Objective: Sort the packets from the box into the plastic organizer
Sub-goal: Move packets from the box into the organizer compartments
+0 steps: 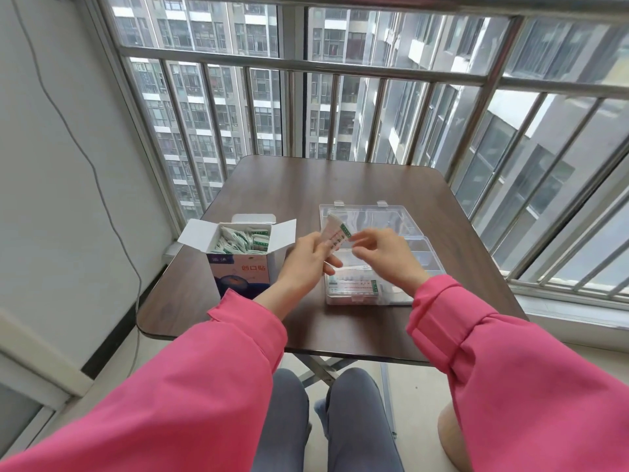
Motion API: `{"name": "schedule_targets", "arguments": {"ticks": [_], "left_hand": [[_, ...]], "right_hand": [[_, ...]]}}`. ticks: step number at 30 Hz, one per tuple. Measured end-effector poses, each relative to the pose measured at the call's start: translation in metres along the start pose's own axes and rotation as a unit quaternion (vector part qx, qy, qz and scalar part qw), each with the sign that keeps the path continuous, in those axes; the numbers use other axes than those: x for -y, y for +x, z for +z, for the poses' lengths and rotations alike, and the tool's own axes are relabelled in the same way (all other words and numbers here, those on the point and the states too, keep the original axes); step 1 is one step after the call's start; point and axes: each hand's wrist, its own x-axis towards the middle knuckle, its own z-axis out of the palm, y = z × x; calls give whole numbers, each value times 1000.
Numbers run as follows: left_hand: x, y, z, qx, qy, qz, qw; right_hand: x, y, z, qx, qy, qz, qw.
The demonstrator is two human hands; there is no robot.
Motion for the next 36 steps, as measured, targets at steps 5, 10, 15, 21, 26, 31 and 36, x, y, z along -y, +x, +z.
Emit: {"name": "schedule_targets", "arguments": {"ticks": [5,10,15,21,26,31,36], "left_hand": [[-1,-5,4,44,-31,10,998],[-10,-5,4,-38,13,-23,999],[-7,-2,2,-76,69,-38,994],[-3,2,0,-95,69,-67,991],[3,7,4,-64,85,-40,994],[1,6,4,-61,88,-26,994],[-3,7,3,-14,80,6,997]], "right_hand": [[3,-8,-12,-2,255,44,966],[-7,-3,-14,-112,195,105,969],[-11,0,-6,-70,57,116,989],[-3,-1,3,-26,-117,100,988],[-2,-1,3,-15,-184,71,980],[-9,-1,-3,-3,-162,28,986],[-8,-1,-17,-40,4,14,999]]}}
